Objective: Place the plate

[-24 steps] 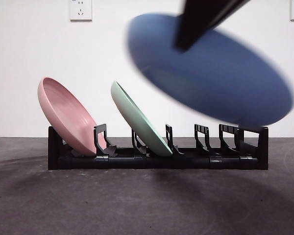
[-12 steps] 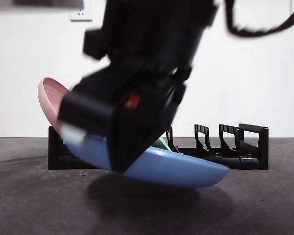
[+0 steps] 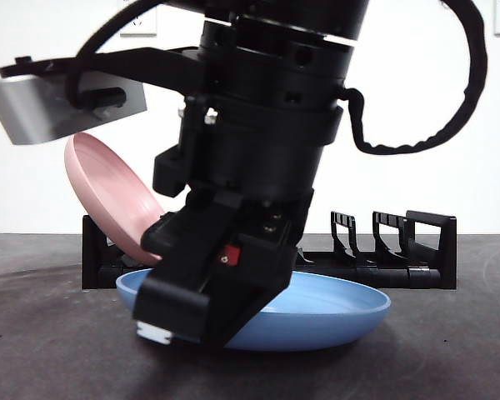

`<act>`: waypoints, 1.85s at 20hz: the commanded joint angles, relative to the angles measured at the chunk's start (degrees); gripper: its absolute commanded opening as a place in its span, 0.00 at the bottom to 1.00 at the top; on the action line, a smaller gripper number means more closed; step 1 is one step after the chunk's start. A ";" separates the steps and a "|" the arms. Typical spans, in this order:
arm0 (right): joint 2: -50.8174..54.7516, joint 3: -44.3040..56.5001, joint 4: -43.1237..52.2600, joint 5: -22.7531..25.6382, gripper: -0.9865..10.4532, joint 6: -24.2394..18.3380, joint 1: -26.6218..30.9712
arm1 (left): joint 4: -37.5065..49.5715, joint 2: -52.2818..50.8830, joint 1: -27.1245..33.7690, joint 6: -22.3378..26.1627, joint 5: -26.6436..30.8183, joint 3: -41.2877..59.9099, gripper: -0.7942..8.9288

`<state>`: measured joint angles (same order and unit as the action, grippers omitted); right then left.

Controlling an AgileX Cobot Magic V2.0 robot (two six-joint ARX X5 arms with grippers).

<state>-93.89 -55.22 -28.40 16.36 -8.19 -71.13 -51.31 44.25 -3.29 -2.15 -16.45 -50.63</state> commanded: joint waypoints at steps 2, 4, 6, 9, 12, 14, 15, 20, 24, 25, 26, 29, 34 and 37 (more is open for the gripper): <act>-1.27 -0.70 0.33 -1.36 0.24 0.00 -0.74 | 0.33 0.31 -0.11 0.17 -0.15 -1.29 0.47; -1.27 -0.72 -0.70 -1.38 0.31 1.16 -0.81 | 0.33 0.31 -0.11 0.15 -0.15 -1.29 0.47; -1.01 -1.68 -4.20 -2.95 0.31 3.39 -1.16 | 0.31 0.31 -0.11 0.15 -0.15 -1.29 0.47; 2.32 -5.07 -8.94 -11.82 0.31 5.33 -1.27 | 0.33 0.31 -0.11 0.15 -0.15 -1.29 0.47; 10.75 -5.88 -3.19 -13.07 0.31 4.13 -0.26 | 0.31 0.31 -0.11 0.13 -0.15 -1.29 0.47; 16.26 -5.88 1.25 -11.39 0.31 1.73 2.93 | 0.33 0.31 -0.11 0.11 -0.15 -1.29 0.47; 18.53 -5.88 2.62 -10.54 0.31 0.57 5.35 | 0.33 0.28 -0.11 -0.09 -0.15 -1.29 0.47; 24.22 -5.88 0.96 -10.43 0.31 -1.46 24.76 | 4.50 0.24 -0.11 -4.07 -0.15 -1.29 0.46; 24.30 -5.88 -2.67 -10.95 0.31 -1.05 40.68 | 10.43 1.68 -0.13 -11.45 0.15 -3.72 0.36; 24.30 -5.88 -2.80 -10.93 0.31 -0.74 44.46 | 10.40 3.41 -0.15 -11.45 0.15 -5.84 0.37; 24.35 -5.88 -2.97 -10.95 0.31 -0.31 47.36 | 10.23 5.25 -0.20 -11.65 0.17 -8.07 0.37; 24.37 -5.88 -5.22 -11.02 0.31 0.26 54.53 | 8.02 14.51 -1.31 -11.52 1.25 -18.32 0.46; 24.37 -5.88 -7.69 -12.31 0.31 2.23 57.18 | -5.18 32.94 -5.62 -10.56 10.62 -38.18 0.42; 24.37 -5.88 -7.69 -13.38 0.31 2.23 57.07 | -10.43 42.56 -8.52 -10.54 13.05 -46.42 0.40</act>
<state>-69.04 -60.60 -36.42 3.14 -6.96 -13.87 -61.63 85.34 -11.53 -13.08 -3.75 -95.35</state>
